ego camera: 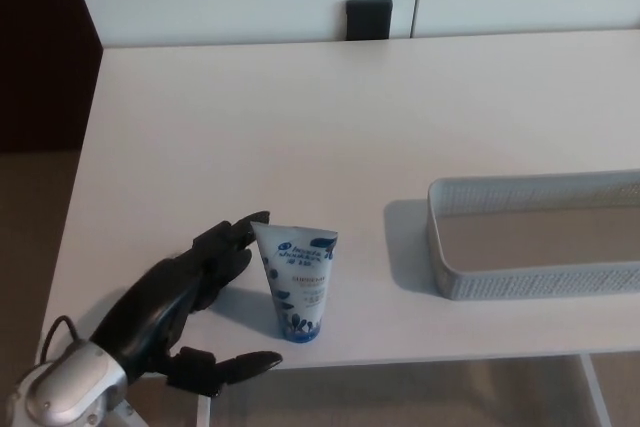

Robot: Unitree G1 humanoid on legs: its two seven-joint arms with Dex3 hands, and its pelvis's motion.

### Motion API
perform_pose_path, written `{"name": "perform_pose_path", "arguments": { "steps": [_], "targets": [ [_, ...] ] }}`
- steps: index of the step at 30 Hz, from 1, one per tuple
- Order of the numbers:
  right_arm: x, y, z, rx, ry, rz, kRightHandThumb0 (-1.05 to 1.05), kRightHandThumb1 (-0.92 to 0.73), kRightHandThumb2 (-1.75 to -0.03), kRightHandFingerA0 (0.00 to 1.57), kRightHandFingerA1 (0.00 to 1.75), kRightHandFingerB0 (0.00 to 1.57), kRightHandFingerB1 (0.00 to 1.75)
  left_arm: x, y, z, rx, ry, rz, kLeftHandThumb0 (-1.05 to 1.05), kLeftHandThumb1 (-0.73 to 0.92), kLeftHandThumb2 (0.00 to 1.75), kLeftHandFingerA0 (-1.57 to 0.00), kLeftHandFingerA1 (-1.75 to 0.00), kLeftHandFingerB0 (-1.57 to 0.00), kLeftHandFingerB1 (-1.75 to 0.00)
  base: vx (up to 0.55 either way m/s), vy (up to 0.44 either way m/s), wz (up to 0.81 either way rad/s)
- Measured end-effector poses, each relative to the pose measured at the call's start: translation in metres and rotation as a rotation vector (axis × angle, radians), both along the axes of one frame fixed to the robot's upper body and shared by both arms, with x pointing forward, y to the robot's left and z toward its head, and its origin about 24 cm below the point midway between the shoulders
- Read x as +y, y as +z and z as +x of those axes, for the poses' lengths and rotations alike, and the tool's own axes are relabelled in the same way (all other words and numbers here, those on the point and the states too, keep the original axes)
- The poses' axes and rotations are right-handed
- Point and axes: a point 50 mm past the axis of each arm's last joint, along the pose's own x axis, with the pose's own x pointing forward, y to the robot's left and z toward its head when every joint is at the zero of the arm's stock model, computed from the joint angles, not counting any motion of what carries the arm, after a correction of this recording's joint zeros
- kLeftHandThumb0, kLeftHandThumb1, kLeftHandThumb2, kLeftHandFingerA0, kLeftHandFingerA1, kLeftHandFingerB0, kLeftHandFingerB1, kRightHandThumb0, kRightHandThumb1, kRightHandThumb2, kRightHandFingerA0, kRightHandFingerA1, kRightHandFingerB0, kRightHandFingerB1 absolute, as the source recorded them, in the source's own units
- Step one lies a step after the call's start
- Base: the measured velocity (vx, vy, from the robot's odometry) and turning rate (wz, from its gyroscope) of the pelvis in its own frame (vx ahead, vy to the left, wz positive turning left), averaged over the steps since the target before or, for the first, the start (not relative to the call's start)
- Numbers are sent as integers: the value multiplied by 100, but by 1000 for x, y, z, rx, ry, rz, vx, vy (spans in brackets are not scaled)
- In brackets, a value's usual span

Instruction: The robot walks towards a table in front, picks a shampoo with left hand and puts it in a small grey container

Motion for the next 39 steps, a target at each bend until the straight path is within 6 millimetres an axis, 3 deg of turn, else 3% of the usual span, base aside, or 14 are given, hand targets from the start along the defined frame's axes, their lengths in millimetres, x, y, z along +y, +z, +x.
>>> {"name": "perform_pose_path", "arguments": {
  "steps": [5,6,8,9,12,14,19,20,23,27,29,33,36,39],
  "targets": [
    [1,-1,-2,10,17,7,-35,-63,-58,75,52,60,45,-4,-1,1,-10,44,-31,-51,33,70,-9,-44,0,-15,0,0,0],
    [2,-1,-2,12,21,9,-34,-63,-58,75,53,60,45,-5,-1,1,-11,59,-38,-49,42,53,-16,-35,0,-17,0,0,0],
    [2,-1,-2,12,26,11,-35,-63,-58,76,53,60,45,-6,-1,1,-9,88,-49,-49,33,69,-8,-44,0,-14,0,0,0],
    [2,-1,-2,12,28,13,-34,-62,-57,76,53,60,45,-6,-1,2,-6,107,-56,-48,43,53,-13,-34,0,-15,0,0,0],
    [2,-1,-1,9,31,17,-33,-63,-57,75,52,59,45,-6,1,3,1,149,-63,-49,31,69,-1,-42,-2,-11,0,0,0],
    [2,-1,-1,5,29,19,-31,-63,-58,73,52,58,45,-7,2,5,7,173,-64,-48,43,53,-14,-35,0,-14,0,0,0],
    [2,0,0,-1,28,25,-29,-65,-59,70,52,57,45,-8,4,7,12,195,-48,-49,43,53,-11,-35,0,-11,0,0,0],
    [3,0,1,-2,29,27,-31,-63,-59,70,52,56,45,-8,4,7,13,196,-45,-53,34,70,-6,-44,0,-10,0,0,0],
    [3,0,3,-9,29,31,-31,-62,-58,72,51,55,44,-10,5,8,14,193,-36,-53,35,72,0,-42,-3,-9,0,0,0],
    [3,1,5,-16,30,34,-32,-61,-57,74,51,56,44,-15,5,9,18,184,-32,-52,41,53,-12,-34,0,-14,0,0,0],
    [3,2,7,-21,31,35,-31,-61,-58,73,52,56,45,-19,6,8,18,173,-24,-50,33,73,-2,-43,-1,-15,0,0,0],
    [3,3,12,-37,28,38,-29,-59,-57,75,53,56,45,-23,7,9,20,158,-19,-50,33,75,-5,-45,0,-17,0,0,0],
    [3,4,15,-46,26,38,-30,-60,-58,74,52,57,45,-27,7,9,17,140,-10,-57,38,56,-11,-36,-1,-14,0,0,0],
    [3,5,18,-53,28,38,-30,-61,-57,74,51,57,44,-33,7,8,15,113,-2,-52,34,74,-1,-42,0,-14,0,0,0]
  ]
}}
